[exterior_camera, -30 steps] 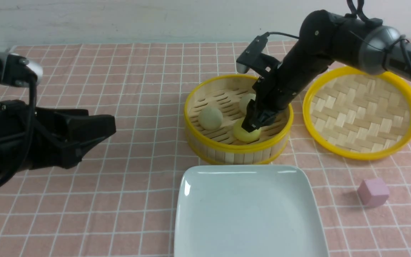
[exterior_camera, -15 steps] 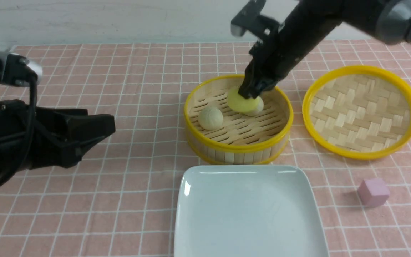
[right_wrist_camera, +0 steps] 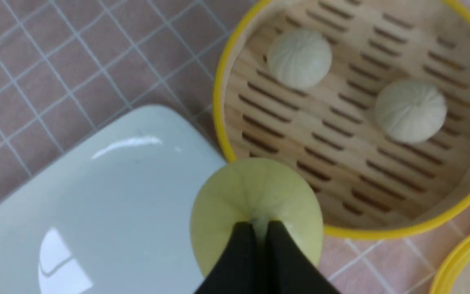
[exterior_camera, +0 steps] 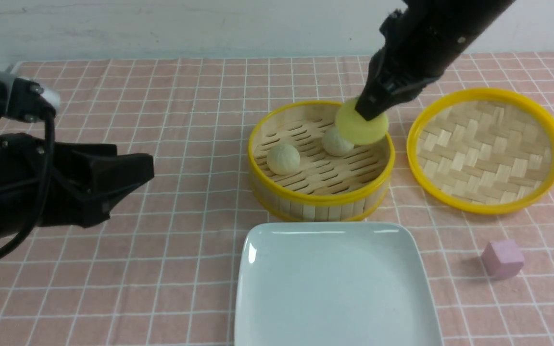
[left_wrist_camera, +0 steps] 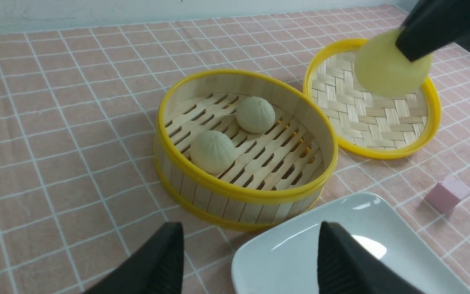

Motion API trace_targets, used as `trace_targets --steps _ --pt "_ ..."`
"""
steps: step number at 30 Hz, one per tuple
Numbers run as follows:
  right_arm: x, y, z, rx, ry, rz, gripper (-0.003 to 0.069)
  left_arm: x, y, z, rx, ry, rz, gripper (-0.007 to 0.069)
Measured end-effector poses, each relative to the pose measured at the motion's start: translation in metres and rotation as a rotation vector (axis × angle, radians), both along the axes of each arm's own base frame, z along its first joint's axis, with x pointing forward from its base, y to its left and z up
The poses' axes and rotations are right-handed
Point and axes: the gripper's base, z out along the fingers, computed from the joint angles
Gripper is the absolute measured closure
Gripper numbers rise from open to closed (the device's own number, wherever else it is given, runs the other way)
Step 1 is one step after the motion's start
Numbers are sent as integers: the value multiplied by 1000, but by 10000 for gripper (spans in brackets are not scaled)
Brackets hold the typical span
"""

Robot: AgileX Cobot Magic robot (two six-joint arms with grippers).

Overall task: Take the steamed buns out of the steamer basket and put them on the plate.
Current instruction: Use the right arm to put the steamed stuffed bun into the plate

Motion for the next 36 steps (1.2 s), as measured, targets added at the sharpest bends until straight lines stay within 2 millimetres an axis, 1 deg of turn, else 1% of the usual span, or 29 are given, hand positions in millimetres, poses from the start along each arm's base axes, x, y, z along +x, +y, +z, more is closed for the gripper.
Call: trace_targets --steps 1,2,3,4,5,6,7,8,10,11,13,17,21,24,27,29,31,32,34,35,36 --pt "-3 -1 -10 -20 33 0 647 0 0 0 0 0 0 172" --pt "-13 -4 -28 -58 93 3 647 0 0 0 1 -1 -1 172" --pt "-13 -4 -28 -58 93 3 647 0 0 0 1 -1 -1 172" --pt "-23 -6 -47 -89 158 10 647 0 0 0 1 -1 -1 172" --pt "-28 -7 -57 -106 190 19 647 0 0 0 1 -1 -1 172" --pt "-36 -10 -75 -135 246 33 647 0 0 0 1 -1 0 172" --pt "-41 -12 -88 -153 279 41 647 0 0 0 1 -2 1 172" --pt "-43 -13 -100 -160 283 41 647 0 0 0 2 -2 2 172" --pt "-45 -14 -110 -165 283 37 647 0 0 0 2 -2 4 172" --pt "-45 -15 -122 -163 260 27 647 0 0 0 2 -2 4 172" --pt "-46 -17 -135 -161 233 21 647 0 0 0 2 -2 4 172" --pt "-43 -17 -147 -156 157 32 647 0 0 0 3 -3 6 172" --pt "-37 -15 -146 -139 74 35 647 0 1 0 3 -3 6 172" --pt "-35 -14 -146 -136 61 32 642 0 1 0 3 -3 6 172" --pt "-36 -14 -146 -129 65 29 613 0 1 0 3 -3 8 172" --pt "-36 -13 -145 -118 73 24 554 1 1 0 3 -3 8 172" --pt "-36 -13 -145 -114 76 22 441 1 1 0 3 -3 8 172" --pt "-36 -13 -145 -113 76 22 429 1 1 0 3 -3 8 172" --pt "-36 -12 -145 -109 67 18 286 1 1 0 3 -4 9 172" --pt "-35 -12 -145 -109 65 17 274 1 1 0 3 -4 9 172" --pt "-34 -12 -144 -102 42 9 188 1 1 0 3 -4 9 172"
